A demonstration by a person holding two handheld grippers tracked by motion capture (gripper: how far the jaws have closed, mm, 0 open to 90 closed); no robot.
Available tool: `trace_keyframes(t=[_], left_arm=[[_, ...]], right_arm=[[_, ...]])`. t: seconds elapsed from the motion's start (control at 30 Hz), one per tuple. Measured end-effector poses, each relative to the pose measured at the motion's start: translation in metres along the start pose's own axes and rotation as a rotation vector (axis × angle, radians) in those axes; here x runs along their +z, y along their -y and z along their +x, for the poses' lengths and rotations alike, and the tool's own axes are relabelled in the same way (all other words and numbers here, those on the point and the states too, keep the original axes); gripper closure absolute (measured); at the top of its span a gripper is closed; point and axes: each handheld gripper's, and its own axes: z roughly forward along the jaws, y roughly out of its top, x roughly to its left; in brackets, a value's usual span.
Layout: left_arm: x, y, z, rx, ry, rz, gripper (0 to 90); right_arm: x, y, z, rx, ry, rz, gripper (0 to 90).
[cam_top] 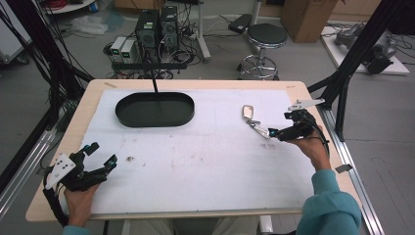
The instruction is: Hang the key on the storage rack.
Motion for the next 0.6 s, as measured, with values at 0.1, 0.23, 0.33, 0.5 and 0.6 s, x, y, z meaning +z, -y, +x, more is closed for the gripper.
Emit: trace_keyframes(t=[0.1, 0.23, 0.33, 0.5, 0.6], left_arm=[[0.000, 0.000, 0.000, 0.000, 0.000, 0.000, 16.4], [0.000, 0.000, 0.000, 0.000, 0.000, 0.000, 16.4], [0.000, 0.000, 0.000, 0.000, -0.001, 0.000, 16.4], [0.000, 0.000, 0.000, 0.000, -0.001, -0.001, 16.4], [0.000, 0.000, 0.000, 0.000, -0.001, -0.001, 16.4]], right_arm=[[0.007, -0.001, -0.003, -0.004, -0.003, 0.039, 2.7], [0.014, 0.000, -0.005, 0.008, -0.017, 0.070, 4.8], [0.023, 0.001, -0.007, 0.008, -0.021, 0.118, 4.8], [0.033, 0.002, -0.010, 0.016, -0.023, 0.163, 5.0], [0.038, 0.001, -0.011, 0.011, -0.019, 0.194, 5.2]])
